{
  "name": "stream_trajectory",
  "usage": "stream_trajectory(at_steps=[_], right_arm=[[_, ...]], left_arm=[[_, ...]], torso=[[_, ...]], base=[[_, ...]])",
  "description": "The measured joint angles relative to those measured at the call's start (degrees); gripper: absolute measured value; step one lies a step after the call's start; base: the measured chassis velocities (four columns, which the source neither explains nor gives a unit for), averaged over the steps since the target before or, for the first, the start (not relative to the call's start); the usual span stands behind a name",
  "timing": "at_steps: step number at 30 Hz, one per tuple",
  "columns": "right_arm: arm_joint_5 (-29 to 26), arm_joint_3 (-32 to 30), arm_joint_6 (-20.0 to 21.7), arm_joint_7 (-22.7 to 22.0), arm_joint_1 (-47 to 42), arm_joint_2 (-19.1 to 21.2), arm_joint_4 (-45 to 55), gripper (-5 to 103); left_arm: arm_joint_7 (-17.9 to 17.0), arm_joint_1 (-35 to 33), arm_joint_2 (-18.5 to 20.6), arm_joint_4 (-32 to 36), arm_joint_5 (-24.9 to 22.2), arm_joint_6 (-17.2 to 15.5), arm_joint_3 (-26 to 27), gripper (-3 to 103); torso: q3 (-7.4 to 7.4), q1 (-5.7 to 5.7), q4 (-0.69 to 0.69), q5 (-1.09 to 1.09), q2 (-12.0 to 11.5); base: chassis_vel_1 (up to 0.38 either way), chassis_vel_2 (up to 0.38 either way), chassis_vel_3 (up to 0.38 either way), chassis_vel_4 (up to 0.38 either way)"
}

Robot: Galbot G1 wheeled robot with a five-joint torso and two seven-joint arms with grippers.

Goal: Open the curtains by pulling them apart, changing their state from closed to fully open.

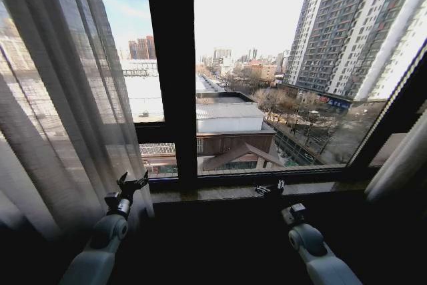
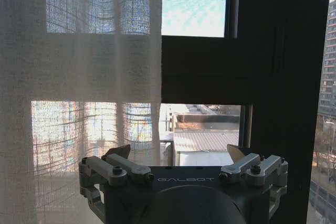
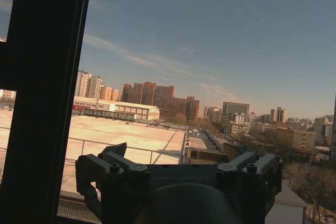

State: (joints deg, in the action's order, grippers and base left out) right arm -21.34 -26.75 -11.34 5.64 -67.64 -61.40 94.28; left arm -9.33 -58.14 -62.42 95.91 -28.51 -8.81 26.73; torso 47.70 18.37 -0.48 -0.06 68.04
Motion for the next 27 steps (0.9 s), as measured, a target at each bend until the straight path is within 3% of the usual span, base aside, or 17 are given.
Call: stream_trajectory(at_steps=[3, 5, 8, 13, 19, 27], right_arm=[[0.0, 0.0, 0.0, 0.0, 0.0, 0.0, 0.0, 100], [0.0, 0.0, 0.0, 0.0, 0.0, 0.0, 0.0, 100], [0.0, 0.0, 0.0, 0.0, 0.0, 0.0, 0.0, 100], [0.0, 0.0, 0.0, 0.0, 0.0, 0.0, 0.0, 100], [0.0, 0.0, 0.0, 0.0, 0.0, 0.0, 0.0, 100], [0.0, 0.0, 0.0, 0.0, 0.0, 0.0, 0.0, 100]], left_arm=[[-0.2, 1.3, 2.3, -1.8, -0.3, 1.8, 0.1, 100], [-0.2, 1.5, 3.5, -2.6, -0.4, 2.8, 0.2, 100], [-0.2, 1.5, 4.1, -3.0, -0.4, 3.8, 0.2, 100], [1.1, 1.0, 5.0, -3.9, 0.4, 8.2, 0.5, 100], [3.4, -1.9, 3.8, -6.8, 1.0, 14.7, 0.7, 100], [4.9, -2.7, 2.6, -8.0, 0.4, 17.3, 0.1, 100]], torso=[[0.0, 0.0, 0.05, 0.14, 0.0], [0.0, 0.0, 0.11, 0.06, 0.0], [0.0, 0.0, 0.09, 0.04, 0.0], [0.0, 0.0, 0.04, 0.08, 0.0], [-0.01, 0.0, 0.07, 0.04, 0.0], [-0.01, 0.0, 0.06, 0.07, 0.0]], base=[[0.0, 0.0, 0.0, 0.0], [0.0, 0.0, 0.0, 0.0], [0.0, 0.0, 0.0, 0.0], [0.0, 0.0, 0.0, 0.0], [0.0, 0.0, 0.0, 0.0], [0.0, 0.0, 0.0, 0.0]])
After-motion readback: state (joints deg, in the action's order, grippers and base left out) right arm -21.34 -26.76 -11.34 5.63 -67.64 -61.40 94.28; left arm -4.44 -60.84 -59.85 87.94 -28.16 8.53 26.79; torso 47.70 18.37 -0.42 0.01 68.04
